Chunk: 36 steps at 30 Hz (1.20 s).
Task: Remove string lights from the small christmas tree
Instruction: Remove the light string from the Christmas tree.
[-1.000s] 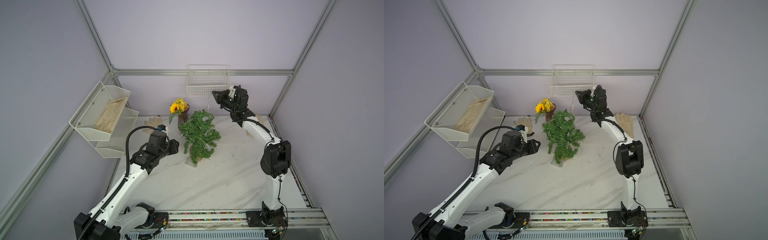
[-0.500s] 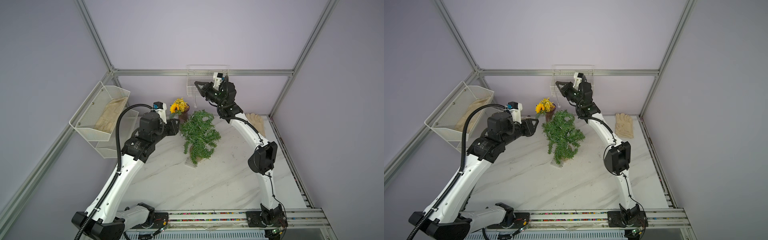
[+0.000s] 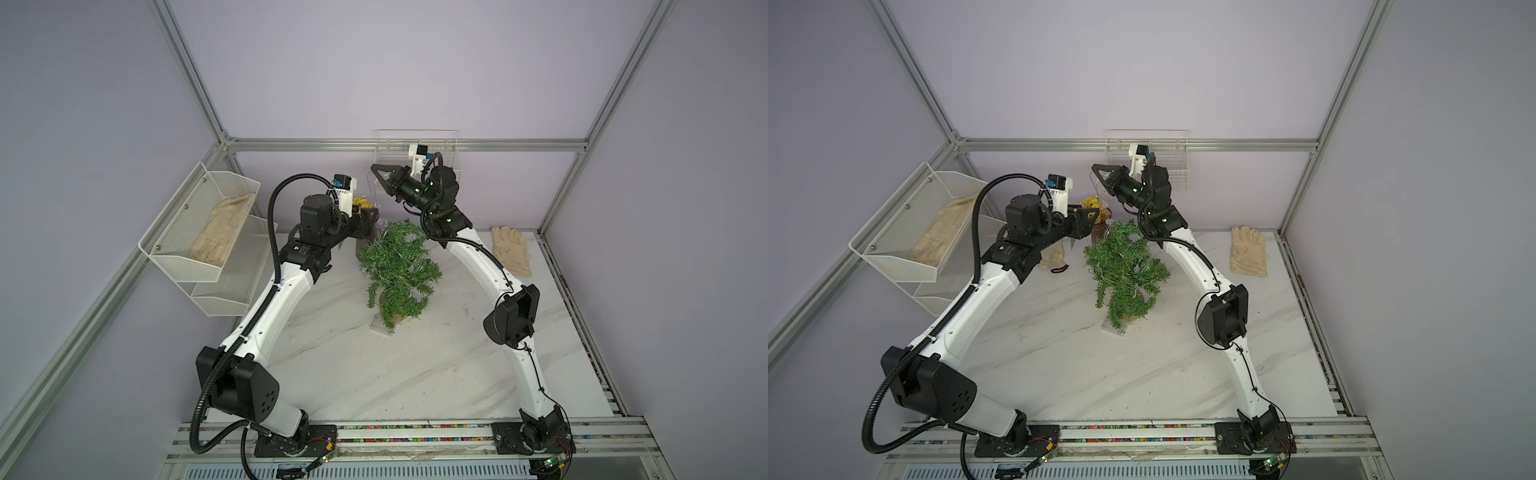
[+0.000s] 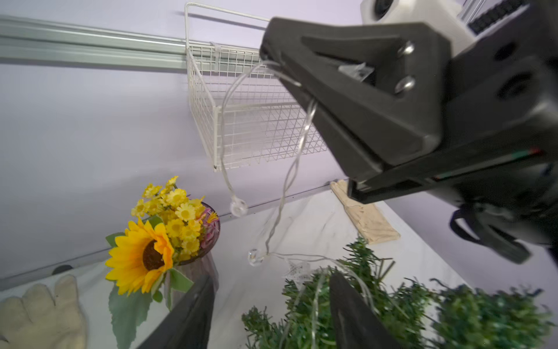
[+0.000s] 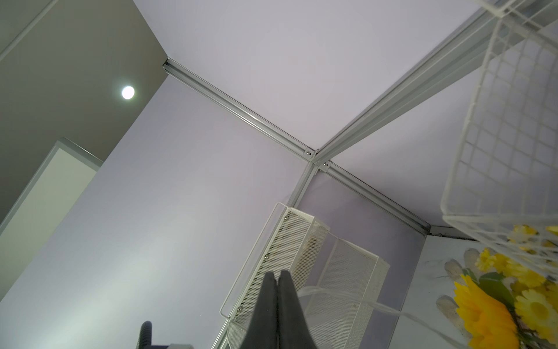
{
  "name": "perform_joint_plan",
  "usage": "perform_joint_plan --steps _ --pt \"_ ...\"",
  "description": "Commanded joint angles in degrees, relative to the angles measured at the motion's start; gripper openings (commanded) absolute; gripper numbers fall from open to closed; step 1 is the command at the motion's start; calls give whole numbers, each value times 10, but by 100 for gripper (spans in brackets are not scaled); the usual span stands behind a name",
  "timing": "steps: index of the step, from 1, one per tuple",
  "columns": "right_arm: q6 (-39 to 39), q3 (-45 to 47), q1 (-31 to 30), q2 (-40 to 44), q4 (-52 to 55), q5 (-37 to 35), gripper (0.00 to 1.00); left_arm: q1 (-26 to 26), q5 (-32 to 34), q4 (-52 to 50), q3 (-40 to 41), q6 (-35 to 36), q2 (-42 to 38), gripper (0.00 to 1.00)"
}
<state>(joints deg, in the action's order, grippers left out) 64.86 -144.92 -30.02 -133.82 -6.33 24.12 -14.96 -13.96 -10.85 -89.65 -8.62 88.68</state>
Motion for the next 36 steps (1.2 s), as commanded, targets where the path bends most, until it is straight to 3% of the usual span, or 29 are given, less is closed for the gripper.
perform_joint_plan --steps 1,9,11,12,29,36 --pt "-9 -11 0 1 -6 14 0 23 -43 161 19 94 -25 63" --pt "-11 -10 1 1 7 53 0 55 -150 239 47 152 6 73" --pt "-14 -4 1 4 6 56 0 68 -200 240 39 149 21 98" --pt "-15 -1 1 6 6 57 0 72 -217 243 36 146 27 100" --pt "3 12 1 2 -14 83 0 90 -307 285 -65 105 142 98" --pt "7 13 1 -3 -21 82 0 85 -340 293 -94 81 166 82"
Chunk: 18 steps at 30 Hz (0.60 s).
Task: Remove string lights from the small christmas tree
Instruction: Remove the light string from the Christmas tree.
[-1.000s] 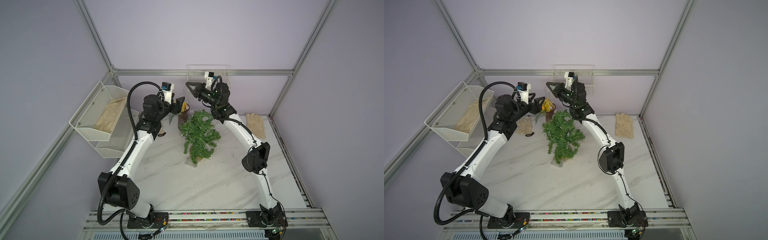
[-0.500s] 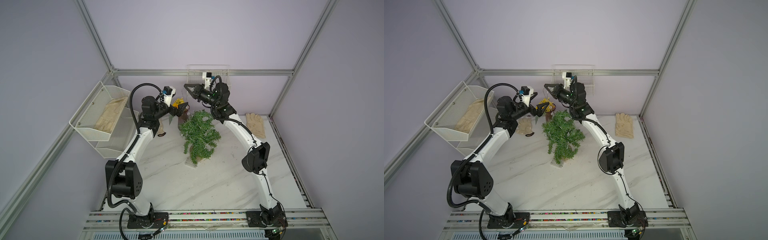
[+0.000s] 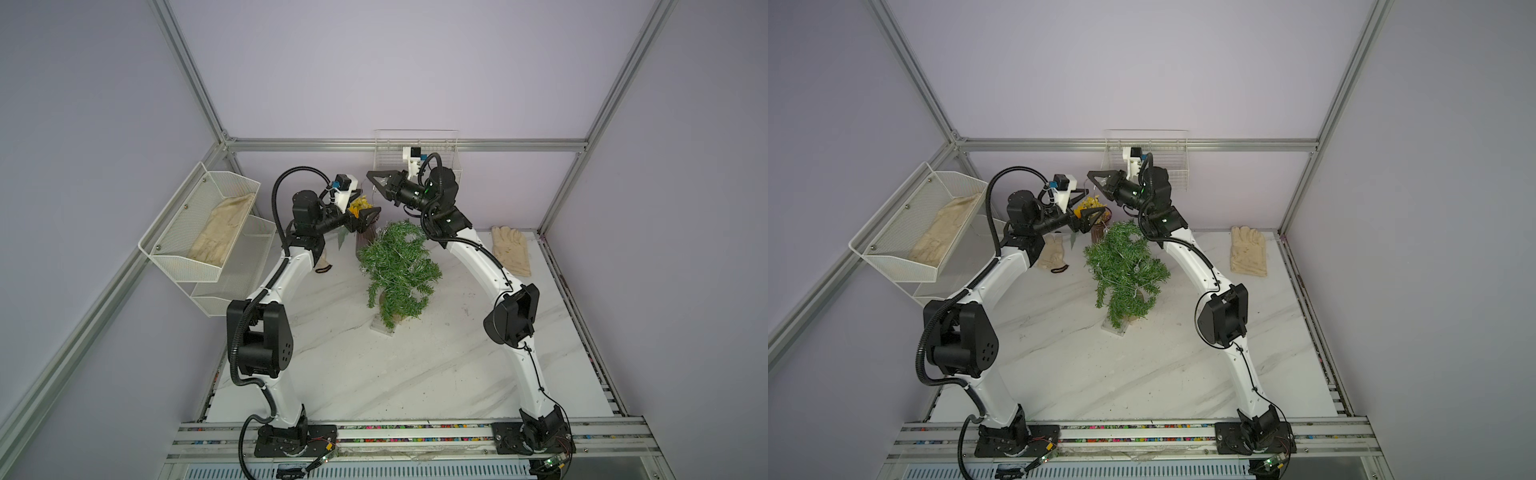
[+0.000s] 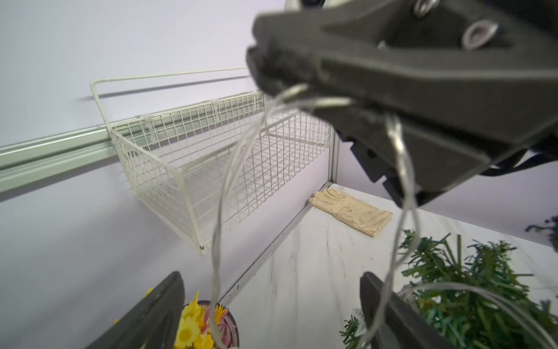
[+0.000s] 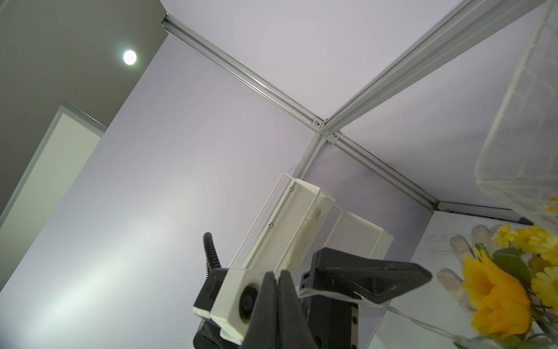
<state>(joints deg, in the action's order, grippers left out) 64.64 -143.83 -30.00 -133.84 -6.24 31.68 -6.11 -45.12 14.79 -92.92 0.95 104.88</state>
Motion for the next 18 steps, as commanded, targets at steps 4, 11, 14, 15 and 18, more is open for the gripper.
perform_joint_plan --steps 4,11,14,15,18 --pt "9 2 1 -5 -21 8 0 -9 -30 41 -58 -22 5 59" --pt "17 -1 1 -12 -29 10 0 -9 -27 67 -73 -98 22 19" --pt "13 -1 2 -10 -23 13 0 -7 -45 51 -101 -119 34 4" --pt "10 -1 2 -9 -21 14 0 -7 -43 51 -103 -124 34 0" --pt "5 9 3 -4 -17 13 0 -7 -39 70 -97 -151 32 0"
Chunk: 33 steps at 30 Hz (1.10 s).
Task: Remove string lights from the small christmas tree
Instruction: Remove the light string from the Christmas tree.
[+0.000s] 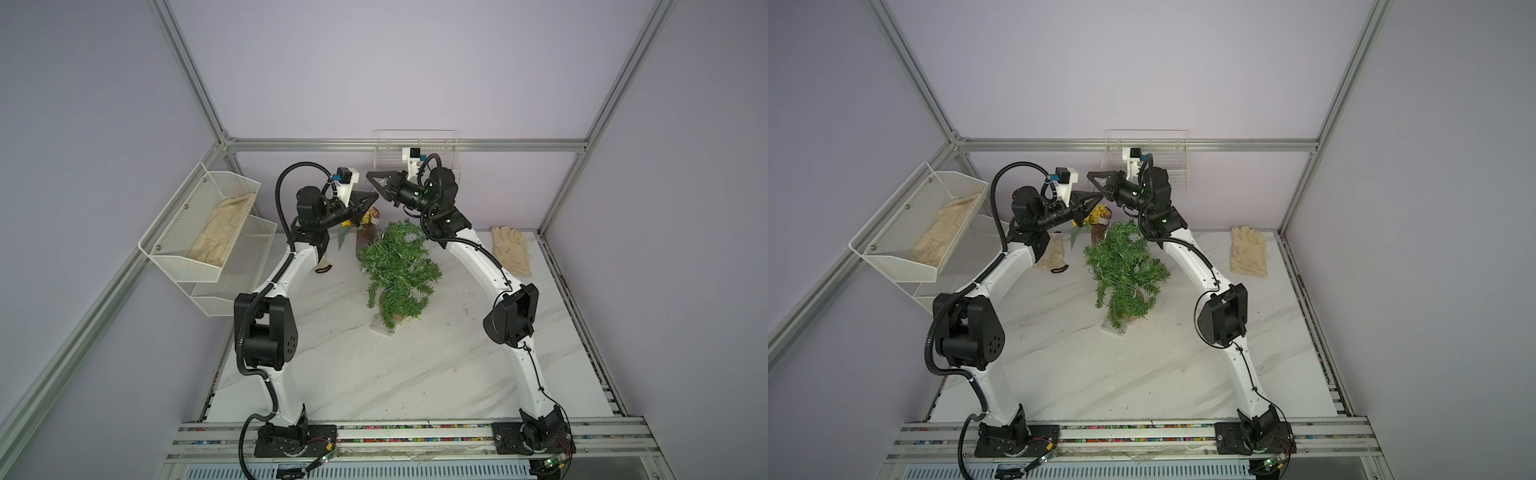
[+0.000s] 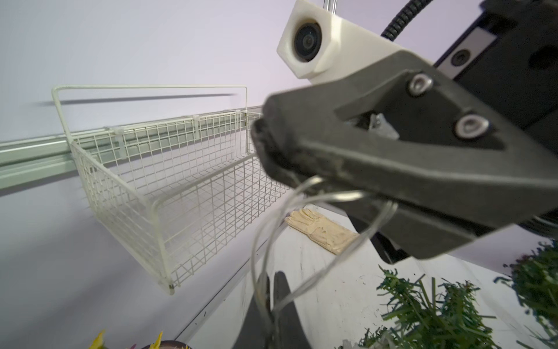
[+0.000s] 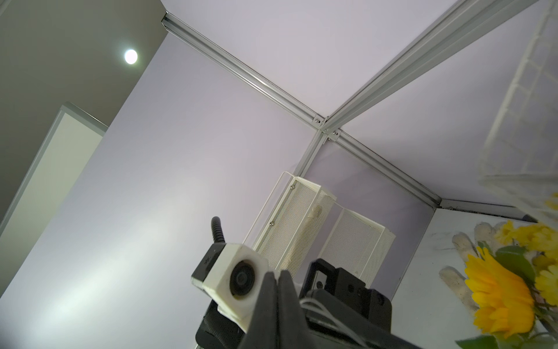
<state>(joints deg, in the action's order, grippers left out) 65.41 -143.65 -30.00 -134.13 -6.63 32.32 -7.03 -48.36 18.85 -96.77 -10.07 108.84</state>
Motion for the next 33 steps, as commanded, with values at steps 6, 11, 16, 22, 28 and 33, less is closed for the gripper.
perform_joint_plan --steps 6,11,16,22,28,33 --pt "-14 24 7 14 4 -3 15 3 27 66 -41 -120 -18 0" --pt "-67 38 13 54 69 -29 63 4 92 22 -42 -123 -45 0" --pt "-134 124 15 145 98 -89 97 6 179 -78 -67 -87 -84 0" --pt "-196 275 30 268 132 -188 97 11 256 -140 -64 -51 -143 0" --pt "-207 520 73 417 97 -263 97 20 275 -211 -56 -35 -207 0" --pt "-187 642 106 462 81 -247 97 21 307 -283 -41 -30 -267 1"
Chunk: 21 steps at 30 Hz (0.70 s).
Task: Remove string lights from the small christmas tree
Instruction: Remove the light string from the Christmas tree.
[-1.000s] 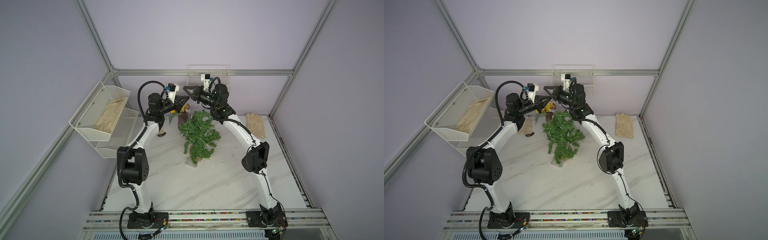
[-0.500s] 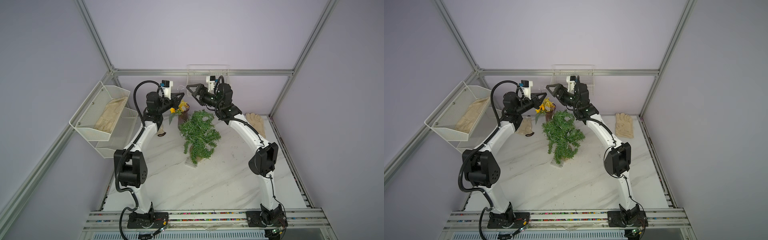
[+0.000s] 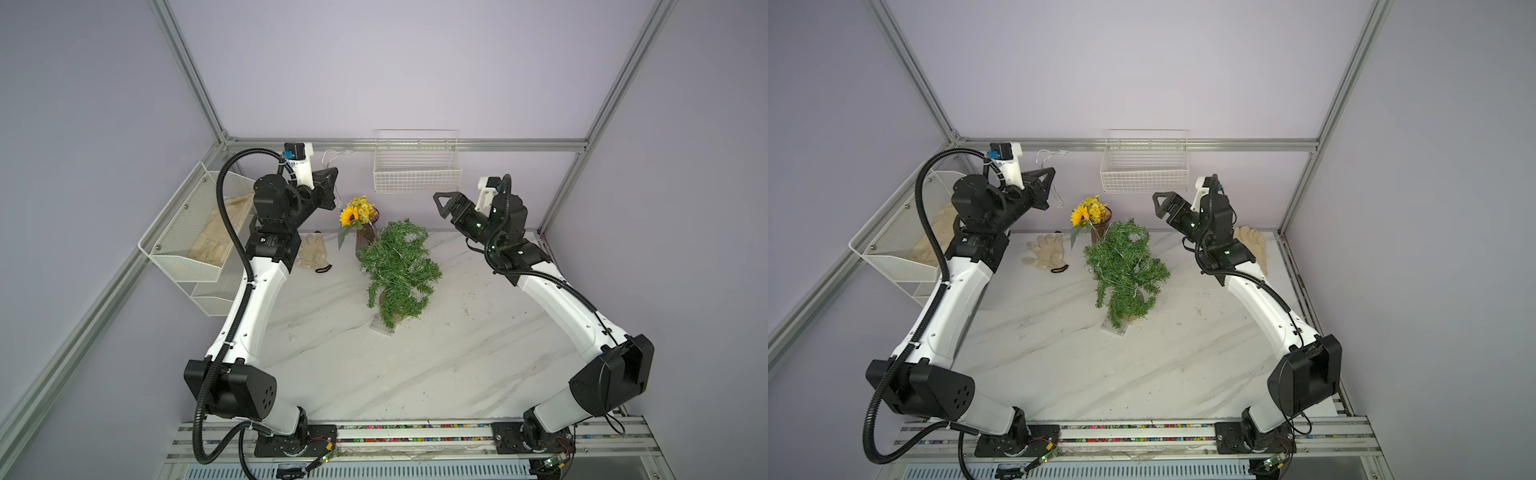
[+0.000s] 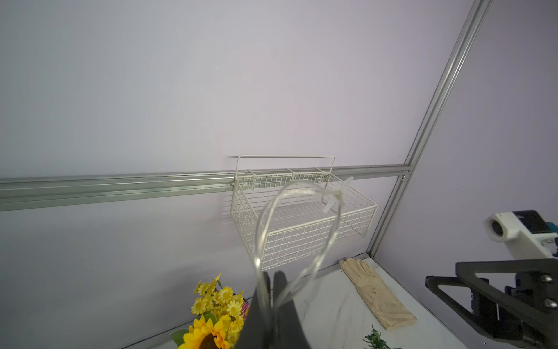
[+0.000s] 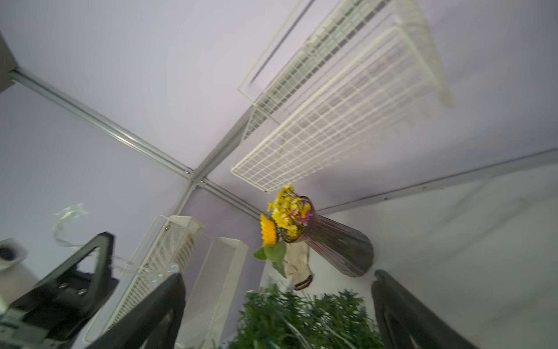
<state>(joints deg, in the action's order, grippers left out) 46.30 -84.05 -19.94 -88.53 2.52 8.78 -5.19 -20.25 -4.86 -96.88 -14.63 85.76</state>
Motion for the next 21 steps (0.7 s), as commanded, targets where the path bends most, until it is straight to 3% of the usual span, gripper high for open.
perform_joint_plan --steps 1,7,15,21 --pt "4 64 6 9 -15 -8 97 3 31 -51 -28 15 -45 1" --pt "7 111 5 12 -33 18 97 3 107 -74 66 22 -125 3" --pt "2 155 5 2 -51 74 96 4 48 -38 90 -14 -69 2" --pt "-3 219 5 15 -53 77 92 4 80 -36 104 -24 -85 2"
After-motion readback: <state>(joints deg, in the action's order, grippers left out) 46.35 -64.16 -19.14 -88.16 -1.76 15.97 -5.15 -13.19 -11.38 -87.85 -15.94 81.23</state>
